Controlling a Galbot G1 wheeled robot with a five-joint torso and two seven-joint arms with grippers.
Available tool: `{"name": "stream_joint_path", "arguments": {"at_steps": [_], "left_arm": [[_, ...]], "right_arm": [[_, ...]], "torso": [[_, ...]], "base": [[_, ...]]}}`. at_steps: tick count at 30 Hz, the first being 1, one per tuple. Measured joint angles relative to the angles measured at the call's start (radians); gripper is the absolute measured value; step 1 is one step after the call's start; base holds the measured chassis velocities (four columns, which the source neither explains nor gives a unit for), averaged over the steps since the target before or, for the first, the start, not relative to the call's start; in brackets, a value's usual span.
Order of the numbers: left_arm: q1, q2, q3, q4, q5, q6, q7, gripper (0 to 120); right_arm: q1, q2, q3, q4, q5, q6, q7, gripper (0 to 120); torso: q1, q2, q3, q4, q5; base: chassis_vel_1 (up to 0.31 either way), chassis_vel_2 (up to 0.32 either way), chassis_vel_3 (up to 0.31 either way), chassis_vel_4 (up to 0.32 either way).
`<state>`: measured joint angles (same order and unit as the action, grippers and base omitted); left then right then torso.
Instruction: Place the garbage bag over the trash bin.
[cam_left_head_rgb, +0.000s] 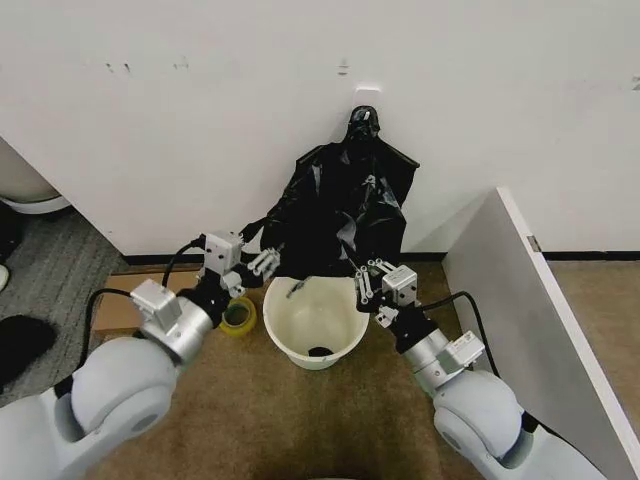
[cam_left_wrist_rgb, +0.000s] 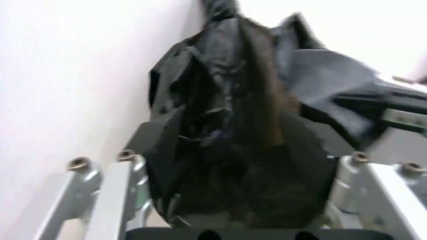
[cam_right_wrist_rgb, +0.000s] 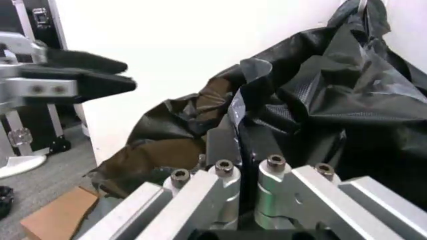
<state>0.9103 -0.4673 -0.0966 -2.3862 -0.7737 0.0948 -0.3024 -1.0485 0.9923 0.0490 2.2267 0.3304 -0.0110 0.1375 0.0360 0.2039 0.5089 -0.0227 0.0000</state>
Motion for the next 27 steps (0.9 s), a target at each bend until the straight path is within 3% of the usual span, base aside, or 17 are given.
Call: {"name": "stream_joint_path", "arguments": {"at_steps": [6,9,16,18,20,24,27], "left_arm": [[-0.052,0.040,0.033,0.016,0.074,0.016,0.041,88],[-0.192,0.050,0.110,0.068,0.058,0.099,0.036,98],[-0.399,0.025,0.231,0.129,-0.018,0.132,0.035,100],[-0.512,0.010,0.317,0.148,-0.036,0.133,0.048,100],[-0.548,0.008,0.348,0.152,-0.041,0.134,0.055,100],[-0.700,0.008,0.492,0.173,-0.058,0.162,0.116,100],[-0.744,0.005,0.528,0.181,-0.068,0.188,0.145,100]], "right_arm": [[0.002,0.013,-0.005,-0.004,-0.006,0.000,0.000,0],[-0.002,0.019,-0.006,-0.011,-0.019,0.000,0.000,0],[-0.016,0.030,-0.002,-0.018,-0.064,0.017,-0.008,0],[-0.019,0.031,-0.001,-0.023,-0.093,0.030,-0.015,0],[-0.020,0.031,-0.001,-0.024,-0.099,0.032,-0.016,0],[-0.022,0.032,0.002,-0.028,-0.112,0.040,-0.019,0],[-0.024,0.035,0.004,-0.030,-0.115,0.045,-0.019,0]], "torso": [[0.000,0.000,0.000,-0.0002,-0.0001],[0.000,0.000,0.000,-0.0005,-0.0002],[0.000,0.000,0.000,-0.0002,-0.0001],[0.000,0.000,0.000,-0.0004,0.0000],[0.000,0.000,0.000,-0.0004,0.0000],[0.000,0.000,0.000,-0.0003,0.0000],[0.000,0.000,0.000,-0.0001,0.0001]], "base": [[0.000,0.000,0.000,0.000],[0.000,0.000,0.000,0.000],[0.000,0.000,0.000,0.000],[0.000,0.000,0.000,0.000],[0.000,0.000,0.000,0.000],[0.000,0.000,0.000,0.000],[0.000,0.000,0.000,0.000]]}}
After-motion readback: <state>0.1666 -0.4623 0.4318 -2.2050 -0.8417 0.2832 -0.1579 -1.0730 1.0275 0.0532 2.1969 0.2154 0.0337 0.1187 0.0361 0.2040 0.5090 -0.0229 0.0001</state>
